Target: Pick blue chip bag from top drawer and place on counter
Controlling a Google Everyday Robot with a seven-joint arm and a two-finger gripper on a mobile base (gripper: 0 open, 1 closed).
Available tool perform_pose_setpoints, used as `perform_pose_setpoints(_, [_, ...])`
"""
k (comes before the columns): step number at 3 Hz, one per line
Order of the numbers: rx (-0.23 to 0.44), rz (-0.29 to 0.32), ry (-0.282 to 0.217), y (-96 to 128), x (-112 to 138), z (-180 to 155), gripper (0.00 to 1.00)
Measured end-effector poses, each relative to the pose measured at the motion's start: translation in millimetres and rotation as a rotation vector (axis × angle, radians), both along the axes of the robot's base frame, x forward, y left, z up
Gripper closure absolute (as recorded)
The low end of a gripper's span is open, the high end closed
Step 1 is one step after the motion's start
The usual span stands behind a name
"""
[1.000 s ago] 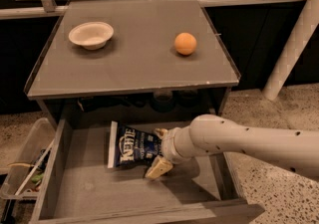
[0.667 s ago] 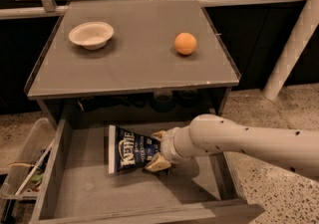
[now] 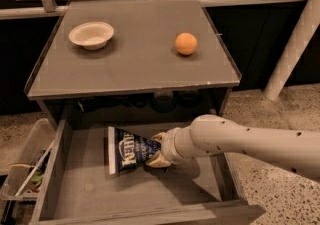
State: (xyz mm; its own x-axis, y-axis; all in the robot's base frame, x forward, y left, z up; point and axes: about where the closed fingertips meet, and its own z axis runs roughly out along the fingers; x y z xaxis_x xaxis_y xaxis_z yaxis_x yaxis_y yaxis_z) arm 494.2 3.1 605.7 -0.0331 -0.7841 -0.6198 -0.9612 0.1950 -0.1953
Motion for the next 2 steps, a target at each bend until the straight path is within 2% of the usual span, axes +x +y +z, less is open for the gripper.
perform_pose_setpoints(1, [0.000,0.000,0.000,0,0,0,1.00])
perform_pose_setpoints(2, [-0.002,0.033,-0.014,6,-3,19,1.00])
